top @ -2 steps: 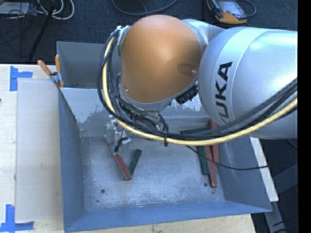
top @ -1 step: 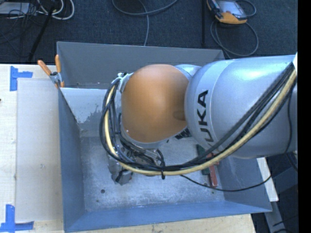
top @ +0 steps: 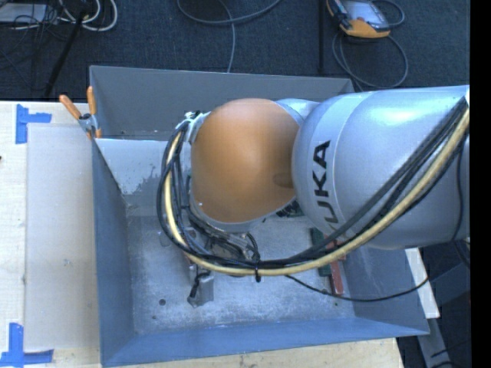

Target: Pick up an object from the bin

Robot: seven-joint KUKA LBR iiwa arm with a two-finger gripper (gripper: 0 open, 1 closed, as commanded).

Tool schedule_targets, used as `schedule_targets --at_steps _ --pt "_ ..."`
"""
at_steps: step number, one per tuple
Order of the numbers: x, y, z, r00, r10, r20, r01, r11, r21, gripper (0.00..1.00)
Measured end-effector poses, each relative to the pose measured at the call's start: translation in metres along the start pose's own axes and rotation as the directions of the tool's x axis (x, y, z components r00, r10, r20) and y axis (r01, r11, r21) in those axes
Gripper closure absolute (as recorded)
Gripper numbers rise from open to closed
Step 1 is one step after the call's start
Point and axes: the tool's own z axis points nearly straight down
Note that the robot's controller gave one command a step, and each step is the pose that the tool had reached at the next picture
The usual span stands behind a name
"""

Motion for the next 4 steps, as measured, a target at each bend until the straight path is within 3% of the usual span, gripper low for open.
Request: schedule_targets --at_steps 1,2,3,4 --pt "-0.011 -0.099 0.074 0.996 -0.094 -0.006 0.094 0.996 0.002 0.00" --pt "-0.049 -0.151 0.184 1.000 -0.015 -0.003 0.015 1.000 0.000 0.00" --pt "-0.050 -0.150 0.179 1.000 -0.016 0.001 0.016 1.000 -0.001 1.00" --pt "-0.027 -0.163 0.028 0.949 -0.316 0.008 0.315 0.949 0.004 1.00"
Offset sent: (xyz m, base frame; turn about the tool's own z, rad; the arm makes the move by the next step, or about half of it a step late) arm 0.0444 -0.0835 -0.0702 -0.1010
